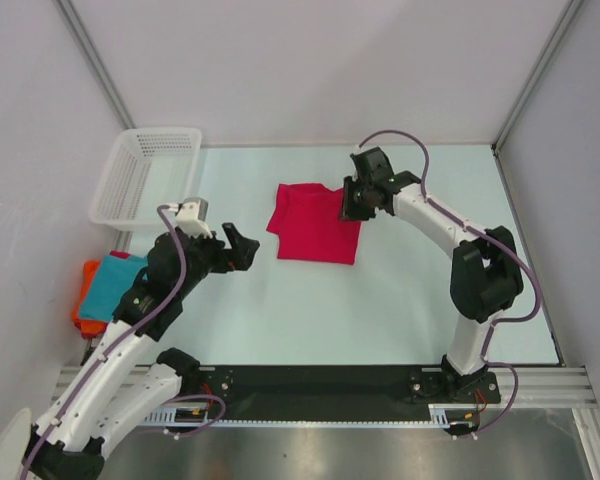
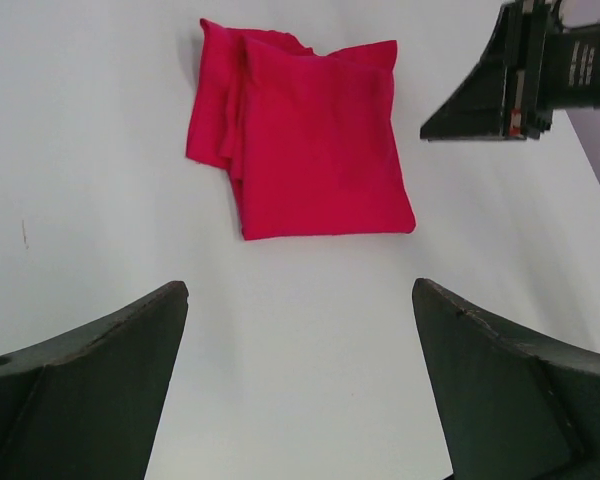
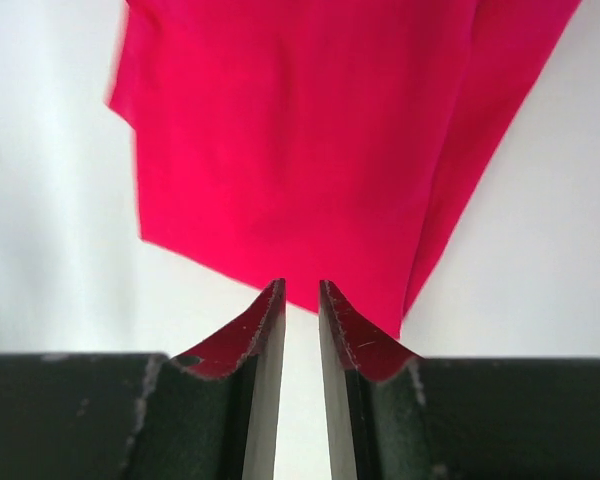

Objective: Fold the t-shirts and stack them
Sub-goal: Smooth out wrinkles on the folded tshirt

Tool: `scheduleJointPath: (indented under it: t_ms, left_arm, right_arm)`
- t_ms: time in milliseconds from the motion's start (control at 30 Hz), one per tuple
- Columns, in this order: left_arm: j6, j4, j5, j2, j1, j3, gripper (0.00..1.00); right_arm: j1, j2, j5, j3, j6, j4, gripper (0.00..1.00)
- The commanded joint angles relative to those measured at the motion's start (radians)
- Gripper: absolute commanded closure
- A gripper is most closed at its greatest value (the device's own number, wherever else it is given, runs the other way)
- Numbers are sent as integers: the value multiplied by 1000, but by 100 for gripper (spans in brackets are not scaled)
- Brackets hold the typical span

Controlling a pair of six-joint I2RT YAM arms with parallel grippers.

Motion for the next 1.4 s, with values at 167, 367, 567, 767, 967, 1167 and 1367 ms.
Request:
scheduleJointPath:
  t_ms: [167, 367, 567, 767, 967, 1167, 1367]
  left_arm:
    - [-31, -112, -35, -77, 17, -23, 0]
    - [-12, -197, -65, -94, 17, 52, 0]
    - [8, -243, -92, -137, 17, 92, 0]
    - [6, -267, -95, -160, 17, 82, 0]
    - [3, -290, -93, -191, 17, 62, 0]
    - [8, -304, -95, -195, 17, 63, 0]
    - [5, -303, -89, -185, 17, 62, 0]
  right_arm:
    - [82, -131, -88, -152, 78, 78, 74]
    - [122, -202, -92, -195, 107, 78, 74]
    - [142, -265, -61, -246, 130, 96, 74]
    - [169, -294, -21, -260, 135, 95, 75]
    - [191, -314, 0, -273, 138, 88, 74]
    - [198, -328, 17, -272, 135, 91, 74]
    - [200, -317, 16, -264, 119, 79, 73]
